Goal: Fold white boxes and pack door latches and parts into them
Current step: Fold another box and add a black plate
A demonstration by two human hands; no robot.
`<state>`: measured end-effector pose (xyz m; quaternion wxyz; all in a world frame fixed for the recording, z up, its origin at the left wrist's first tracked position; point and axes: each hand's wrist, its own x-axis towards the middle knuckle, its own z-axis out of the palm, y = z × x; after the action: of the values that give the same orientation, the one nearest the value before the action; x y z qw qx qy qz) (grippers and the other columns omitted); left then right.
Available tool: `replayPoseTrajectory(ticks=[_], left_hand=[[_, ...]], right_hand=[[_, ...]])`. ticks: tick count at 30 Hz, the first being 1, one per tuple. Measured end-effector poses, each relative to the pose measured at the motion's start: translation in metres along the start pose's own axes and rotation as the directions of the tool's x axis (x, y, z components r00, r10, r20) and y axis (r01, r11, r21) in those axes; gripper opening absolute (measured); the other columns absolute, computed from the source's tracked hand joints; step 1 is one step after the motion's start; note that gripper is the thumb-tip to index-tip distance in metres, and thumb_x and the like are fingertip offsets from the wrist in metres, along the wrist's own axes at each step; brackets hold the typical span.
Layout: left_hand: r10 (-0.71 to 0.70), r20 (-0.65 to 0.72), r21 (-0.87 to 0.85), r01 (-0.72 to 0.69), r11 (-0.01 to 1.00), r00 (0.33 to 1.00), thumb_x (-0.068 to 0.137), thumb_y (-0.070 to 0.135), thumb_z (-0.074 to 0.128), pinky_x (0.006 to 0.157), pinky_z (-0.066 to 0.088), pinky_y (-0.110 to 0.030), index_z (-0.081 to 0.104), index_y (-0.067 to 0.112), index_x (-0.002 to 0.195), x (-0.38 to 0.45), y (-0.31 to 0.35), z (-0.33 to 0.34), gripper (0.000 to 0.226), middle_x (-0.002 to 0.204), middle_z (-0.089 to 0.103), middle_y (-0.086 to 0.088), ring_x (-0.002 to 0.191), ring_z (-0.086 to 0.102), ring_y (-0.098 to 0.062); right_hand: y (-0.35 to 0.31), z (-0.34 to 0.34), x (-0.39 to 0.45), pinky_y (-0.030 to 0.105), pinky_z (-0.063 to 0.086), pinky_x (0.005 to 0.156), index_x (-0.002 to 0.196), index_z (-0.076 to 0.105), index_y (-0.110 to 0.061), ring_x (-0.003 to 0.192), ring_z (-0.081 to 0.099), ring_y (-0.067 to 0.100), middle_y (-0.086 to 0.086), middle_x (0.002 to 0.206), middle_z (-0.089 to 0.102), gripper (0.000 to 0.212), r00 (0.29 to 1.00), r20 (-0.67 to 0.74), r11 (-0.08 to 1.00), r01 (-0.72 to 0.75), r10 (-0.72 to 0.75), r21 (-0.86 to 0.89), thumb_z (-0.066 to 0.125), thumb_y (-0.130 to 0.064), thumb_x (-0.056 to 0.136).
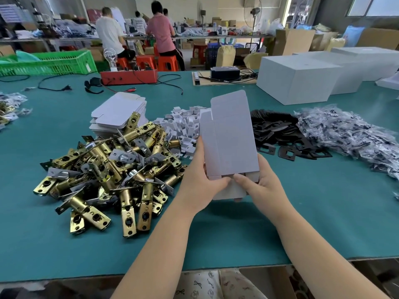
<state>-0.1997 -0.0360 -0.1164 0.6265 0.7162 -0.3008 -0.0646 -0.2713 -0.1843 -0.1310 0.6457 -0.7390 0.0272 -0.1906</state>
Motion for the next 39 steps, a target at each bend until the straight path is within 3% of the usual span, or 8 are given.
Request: replayPoseTrajectory(ticks=[8,12,18,24,28,31,34,39], left_hand=[[0.08,-0.102,0.208,-0.058,0.976,0.992,0.077,0.024,0.071,0.076,0.058,-0.033,0.053,0.038,0.123,0.0,-0.001,-0.005,0.051,0.109,0.064,0.021,0.087,0.066,-0.009],[0.059,-0.054,0.105,-0.053,0.993,0.997,0.074,0.024,0.067,0.075,0.056,-0.017,0.051,0.066,0.111,-0.003,0.005,-0.005,0.058,0.108,0.063,0.035,0.092,0.067,-0.002],[-0.012,0.039,-0.204,0.02,0.979,0.999,0.071,0.009,0.071,0.093,0.052,-0.026,0.049,0.035,0.136,-0.001,0.001,-0.005,0.073,0.121,0.067,0.019,0.114,0.063,-0.007],[-0.022,0.177,-0.283,0.073,0.956,0.984,0.076,0.015,0.07,0.094,0.053,-0.031,0.059,0.031,0.128,-0.004,0.003,-0.001,0.055,0.121,0.069,0.005,0.115,0.064,-0.013],[-0.153,0.06,-0.347,0.164,0.923,0.986,0.083,0.04,0.072,0.065,0.057,-0.023,0.069,0.021,0.115,-0.003,0.011,0.001,0.037,0.104,0.075,0.001,0.088,0.072,-0.013],[-0.194,0.009,-0.297,0.188,0.936,0.981,0.08,0.04,0.066,0.052,0.054,-0.024,0.074,0.023,0.096,-0.002,0.01,0.001,0.024,0.091,0.076,0.002,0.076,0.071,-0.011],[-0.224,-0.005,-0.286,0.213,0.934,0.975,0.089,0.028,0.066,0.056,0.056,-0.025,0.077,0.026,0.085,-0.001,0.009,0.0,0.012,0.09,0.076,0.0,0.076,0.07,-0.011],[-0.259,0.023,-0.293,0.254,0.922,0.966,0.094,0.02,0.062,0.069,0.059,-0.029,0.079,0.027,0.08,-0.001,0.009,-0.002,0.023,0.091,0.076,0.001,0.081,0.07,-0.011]], right_hand=[[0.0,0.002,0.0,0.026,0.054,0.054,0.138,0.03,-0.044,0.079,0.062,0.015,-0.009,0.102,0.062,0.067,0.996,-0.074,0.991,0.03,-0.04,-0.133,0.054,-0.002,0.093],[-0.002,0.004,-0.003,0.022,0.046,0.064,0.133,-0.004,-0.066,0.082,0.056,0.005,-0.021,0.107,0.06,0.092,0.991,-0.086,0.926,0.067,-0.106,-0.371,0.046,-0.001,0.092],[-0.002,0.006,-0.006,0.016,0.031,0.053,0.121,-0.025,-0.072,0.067,0.051,0.005,-0.02,0.081,0.05,0.091,0.977,-0.17,0.863,0.025,-0.128,-0.505,0.033,-0.02,0.074],[0.003,-0.001,0.004,0.021,0.031,0.07,0.135,-0.007,-0.058,0.095,0.043,0.005,-0.007,0.129,0.045,0.089,0.983,-0.131,0.83,0.037,-0.131,-0.556,0.05,-0.009,0.087],[-0.002,0.001,0.0,0.002,0.032,0.083,0.146,0.013,-0.041,0.111,0.036,-0.014,-0.014,0.129,0.042,0.077,0.975,-0.045,0.904,0.182,-0.216,-0.388,0.043,-0.038,0.075],[-0.004,0.001,-0.005,0.017,0.038,0.096,0.143,0.029,-0.039,0.129,0.04,0.001,-0.031,0.137,0.042,0.063,0.962,-0.015,0.946,0.267,-0.274,-0.183,0.044,-0.045,0.082],[-0.008,-0.003,-0.003,0.032,0.044,0.089,0.137,0.047,-0.034,0.118,0.054,0.018,-0.016,0.136,0.053,0.057,0.988,-0.042,0.988,0.151,-0.15,0.035,0.044,-0.054,0.083],[-0.01,-0.005,0.004,0.031,0.053,0.084,0.123,0.056,-0.031,0.102,0.065,0.006,-0.013,0.111,0.069,0.051,0.981,-0.116,0.981,-0.144,0.159,0.129,0.052,-0.058,0.08]])
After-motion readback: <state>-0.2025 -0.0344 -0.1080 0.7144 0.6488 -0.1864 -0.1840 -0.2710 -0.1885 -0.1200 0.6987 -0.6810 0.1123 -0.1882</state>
